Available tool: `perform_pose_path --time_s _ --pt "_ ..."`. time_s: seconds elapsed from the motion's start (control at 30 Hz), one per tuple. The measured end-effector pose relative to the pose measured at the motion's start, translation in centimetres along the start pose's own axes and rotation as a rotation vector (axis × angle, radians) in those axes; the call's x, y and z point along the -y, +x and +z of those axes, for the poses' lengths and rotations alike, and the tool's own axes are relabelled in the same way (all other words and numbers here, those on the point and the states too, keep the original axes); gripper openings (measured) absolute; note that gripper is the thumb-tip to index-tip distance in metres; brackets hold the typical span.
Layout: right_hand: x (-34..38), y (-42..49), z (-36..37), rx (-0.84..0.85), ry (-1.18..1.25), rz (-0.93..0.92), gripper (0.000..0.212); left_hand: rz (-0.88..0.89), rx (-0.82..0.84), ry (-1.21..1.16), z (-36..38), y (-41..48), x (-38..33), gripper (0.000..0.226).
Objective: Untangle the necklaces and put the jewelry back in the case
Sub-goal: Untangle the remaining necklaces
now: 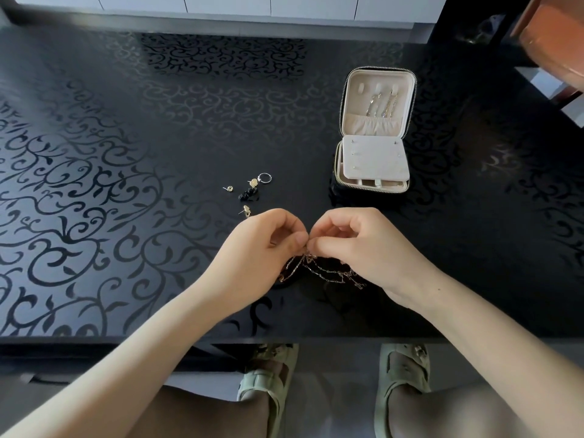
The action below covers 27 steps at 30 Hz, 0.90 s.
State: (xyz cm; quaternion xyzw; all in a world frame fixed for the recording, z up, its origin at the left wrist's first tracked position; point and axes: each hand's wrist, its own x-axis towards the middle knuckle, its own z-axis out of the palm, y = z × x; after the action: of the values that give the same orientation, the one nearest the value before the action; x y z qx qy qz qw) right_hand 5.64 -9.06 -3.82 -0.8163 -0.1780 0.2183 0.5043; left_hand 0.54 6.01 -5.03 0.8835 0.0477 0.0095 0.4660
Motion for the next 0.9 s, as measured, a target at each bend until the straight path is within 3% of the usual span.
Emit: perform_pose_path --time_s 0.2,0.47,0.73,0.9 --pt "0.30 0.44 -0.25 0.030 0.122 0.074 0.015 -0.082 0.045 -0.270 0.07 -0.05 -0.34 0.014" --pt "0.15 0.28 -0.59 0.158 0.100 0.073 0.006 -0.259 0.036 -0.488 -0.29 0.13 -0.18 0.018" --pt "0.14 0.22 -0.59 0.193 -0.061 0.021 0.008 -0.269 0.018 -0.397 -0.36 0.19 0.25 0.020" --pt "-0.04 0.27 -0.44 0.109 -0.351 -0.050 0.009 -0.193 -0.048 -0.191 -0.21 0.12 0.40 0.020"
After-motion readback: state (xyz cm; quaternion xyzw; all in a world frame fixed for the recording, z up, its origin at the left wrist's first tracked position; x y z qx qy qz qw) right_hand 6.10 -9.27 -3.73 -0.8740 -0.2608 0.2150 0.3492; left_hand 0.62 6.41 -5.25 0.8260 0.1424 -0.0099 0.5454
